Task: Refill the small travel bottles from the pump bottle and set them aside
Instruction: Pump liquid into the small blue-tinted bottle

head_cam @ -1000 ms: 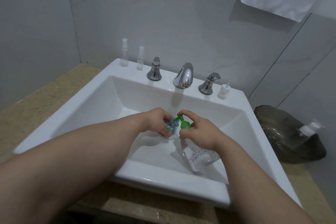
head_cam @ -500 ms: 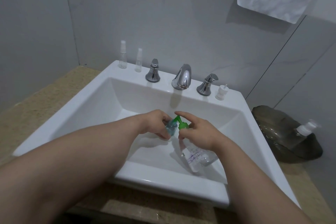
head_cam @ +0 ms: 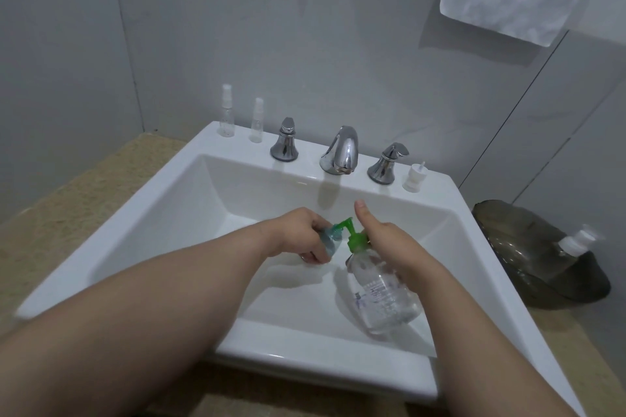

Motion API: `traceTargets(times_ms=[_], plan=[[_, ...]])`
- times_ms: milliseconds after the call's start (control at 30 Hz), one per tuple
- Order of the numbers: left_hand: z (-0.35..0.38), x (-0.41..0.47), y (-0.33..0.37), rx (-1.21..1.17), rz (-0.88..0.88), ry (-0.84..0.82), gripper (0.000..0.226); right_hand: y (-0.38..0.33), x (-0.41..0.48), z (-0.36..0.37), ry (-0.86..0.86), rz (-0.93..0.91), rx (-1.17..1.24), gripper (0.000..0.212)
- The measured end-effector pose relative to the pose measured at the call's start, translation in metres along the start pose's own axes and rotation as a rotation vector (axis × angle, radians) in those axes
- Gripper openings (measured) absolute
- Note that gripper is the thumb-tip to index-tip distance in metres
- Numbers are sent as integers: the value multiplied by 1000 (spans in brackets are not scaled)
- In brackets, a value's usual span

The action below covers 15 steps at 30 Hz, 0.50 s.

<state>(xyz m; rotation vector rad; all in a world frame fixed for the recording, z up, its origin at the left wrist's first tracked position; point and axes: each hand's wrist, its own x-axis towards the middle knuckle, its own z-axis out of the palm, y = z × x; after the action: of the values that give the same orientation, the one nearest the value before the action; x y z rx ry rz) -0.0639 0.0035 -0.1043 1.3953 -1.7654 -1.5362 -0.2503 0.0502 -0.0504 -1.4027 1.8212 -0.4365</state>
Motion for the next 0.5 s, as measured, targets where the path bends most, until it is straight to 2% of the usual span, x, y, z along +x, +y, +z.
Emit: traceTargets(times_ms=[133, 233, 367, 500], plan=[[2, -2, 6, 13, 27, -9, 40, -1, -1, -1, 30, 62, 89, 87], [1, -4, 8, 28, 42, -7, 43, -3, -1, 2, 22, 64, 71, 83], [1, -3, 7, 57, 69, 6, 47, -6, -4, 0, 39, 66, 54, 68], [2, -3, 7, 73, 93, 27, 47, -10, -3, -7, -94, 58, 81, 57]])
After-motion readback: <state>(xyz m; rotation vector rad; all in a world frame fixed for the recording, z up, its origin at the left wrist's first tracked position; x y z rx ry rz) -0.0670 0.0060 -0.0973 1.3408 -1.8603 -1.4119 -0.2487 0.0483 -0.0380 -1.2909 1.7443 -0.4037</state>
